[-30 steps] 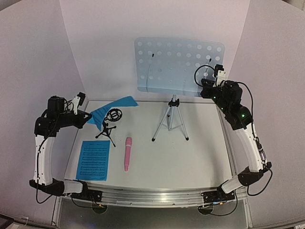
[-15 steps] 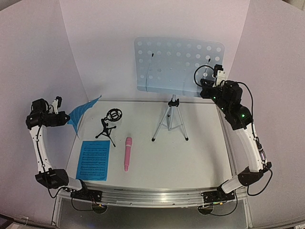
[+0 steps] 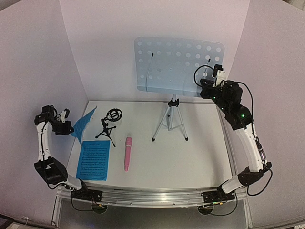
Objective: Pack up the instrument practice props
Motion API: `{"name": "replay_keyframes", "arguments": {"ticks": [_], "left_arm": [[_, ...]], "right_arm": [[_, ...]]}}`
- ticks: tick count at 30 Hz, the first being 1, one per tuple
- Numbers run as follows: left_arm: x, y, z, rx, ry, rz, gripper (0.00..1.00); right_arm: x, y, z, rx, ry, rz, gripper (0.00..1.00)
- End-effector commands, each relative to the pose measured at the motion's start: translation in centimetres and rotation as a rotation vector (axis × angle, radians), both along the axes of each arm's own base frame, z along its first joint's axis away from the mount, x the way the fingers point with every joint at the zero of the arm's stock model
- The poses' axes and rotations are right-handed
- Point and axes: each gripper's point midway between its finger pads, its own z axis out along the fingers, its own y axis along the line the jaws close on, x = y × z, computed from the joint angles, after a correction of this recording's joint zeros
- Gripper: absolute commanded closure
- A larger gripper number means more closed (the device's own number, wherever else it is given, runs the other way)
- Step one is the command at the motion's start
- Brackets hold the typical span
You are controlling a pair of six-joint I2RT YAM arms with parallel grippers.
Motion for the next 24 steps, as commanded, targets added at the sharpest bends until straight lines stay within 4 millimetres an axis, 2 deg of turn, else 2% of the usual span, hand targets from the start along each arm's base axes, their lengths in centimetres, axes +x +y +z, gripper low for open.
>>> {"name": "replay_keyframes", "arguments": {"ticks": [1,4,8,11,14,15,17,19,21,24], "left_arm": [[-8.3,-3.9,-2.0,-0.168,0.322,-0.073,1.00],[-8.2,-4.0,-1.7,-0.182,0.299,-0.076,1.00],[-8.5,-3.8,-1.9,-0.206,0.300,-0.067,1.00],[-8.0,-4.1,-0.5,-0.225,0.231,-0.080,1.00],[-7.4,-4.7,1.8,-0.235,0.132,-0.107,1.00],[-7.5,-5.0,1.9,-0.242,0.120,-0.120,1.00],[-8.0,-5.3,0.6,-0.262,0.147,-0.146,1.00],[-7.7,-4.3,-1.7,-0.317,0.217,-0.125,1.00],[-6.0,-2.3,-1.4,-0.389,0.183,-0.068,1.00],[-4.5,-1.4,-1.9,-0.465,0.191,-0.037,1.00]], "right_arm": [[-0.2,1.1,0.5,0.042,-0.006,0.053,0.93],[-0.3,1.2,0.6,0.056,-0.002,0.061,0.78],[-0.6,1.7,0.6,0.078,0.008,0.096,0.65],[-1.0,2.1,0.9,0.096,0.010,0.126,0.60],[-1.3,2.0,1.0,0.103,0.009,0.129,0.59],[-1.3,2.0,1.0,0.103,0.009,0.127,0.58],[-1.3,1.9,1.0,0.103,0.010,0.123,0.58],[-1.2,1.9,0.8,0.101,0.013,0.122,0.58],[-1.1,2.1,0.6,0.099,0.019,0.126,0.58],[-1.0,2.4,0.5,0.101,0.023,0.139,0.58]]}}
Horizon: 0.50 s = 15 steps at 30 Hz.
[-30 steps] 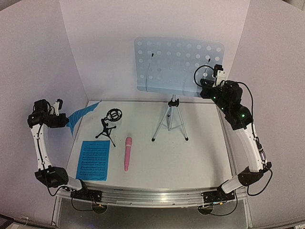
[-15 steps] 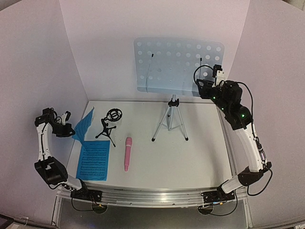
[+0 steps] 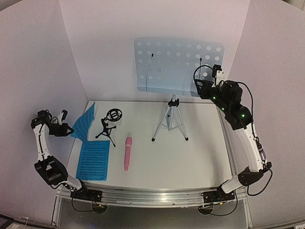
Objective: Pack up the instrument practice props
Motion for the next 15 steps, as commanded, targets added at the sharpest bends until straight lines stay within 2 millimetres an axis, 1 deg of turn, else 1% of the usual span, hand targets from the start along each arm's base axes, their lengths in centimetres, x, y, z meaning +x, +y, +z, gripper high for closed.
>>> {"name": "replay_keyframes", "arguments": {"ticks": [1,3,7,9,13,15], "left_arm": [[-4.0,-1.7,-2.2,-0.319,0.324,0.027,1.00],[-4.4,-1.2,-4.1,-0.300,0.393,0.019,0.99],[-6.0,0.3,-8.3,-0.198,0.525,0.032,0.86],[-6.2,1.1,-9.7,-0.152,0.563,0.052,0.85],[-5.8,2.7,-11.3,-0.092,0.594,0.108,0.90],[-5.4,3.8,-11.9,-0.026,0.581,0.125,0.90]], "right_arm": [[-0.5,0.9,0.5,0.031,-0.007,0.052,0.58],[-0.5,0.9,0.4,0.031,-0.005,0.053,0.58],[-0.5,0.9,0.2,0.031,0.000,0.054,0.57],[-0.4,1.0,0.1,0.030,0.004,0.055,0.57],[-0.2,1.4,-0.2,0.029,0.010,0.067,0.57],[-0.1,1.5,-0.2,0.028,0.012,0.074,0.57]]}}
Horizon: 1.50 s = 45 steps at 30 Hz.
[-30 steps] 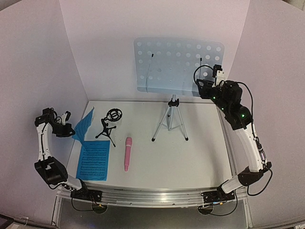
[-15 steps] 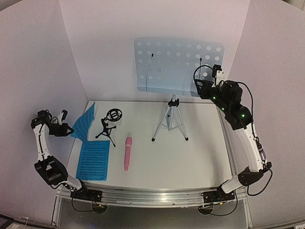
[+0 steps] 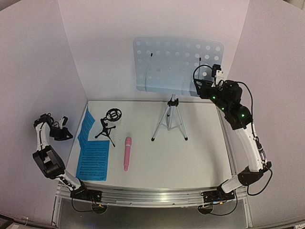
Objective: Pack up the instrument practice props
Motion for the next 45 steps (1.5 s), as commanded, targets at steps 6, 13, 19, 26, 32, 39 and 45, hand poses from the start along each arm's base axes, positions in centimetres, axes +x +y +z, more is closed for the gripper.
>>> {"name": "replay_keyframes", "arguments": {"ticks": [6,13,19,26,32,39,45], "left_arm": [[-2.2,-1.3,-2.0,-0.015,0.240,0.002,0.47],[4.3,-6.1,0.8,-0.060,0.071,-0.027,0.00],[6.2,-11.2,-0.6,0.119,0.051,-0.125,0.00],[9.2,-11.7,-0.9,0.119,0.055,-0.051,0.00],[7.2,-13.1,1.3,0.176,-0.009,-0.126,0.00],[4.4,-17.3,1.5,0.326,-0.148,-0.141,0.00],[5.0,-18.7,0.0,0.494,-0.223,-0.058,0.00]], "right_arm": [[0.3,1.5,-0.9,0.003,0.019,0.061,0.57],[0.3,1.8,-1.1,0.003,0.025,0.079,0.58],[0.2,1.8,-1.2,0.007,0.029,0.081,0.58],[0.3,2.2,-1.7,0.013,0.046,0.098,0.58],[0.1,2.0,-1.4,0.019,0.041,0.091,0.58],[0.3,2.2,-1.8,0.019,0.050,0.093,0.59],[0.3,2.3,-1.8,0.018,0.050,0.098,0.60]]}}
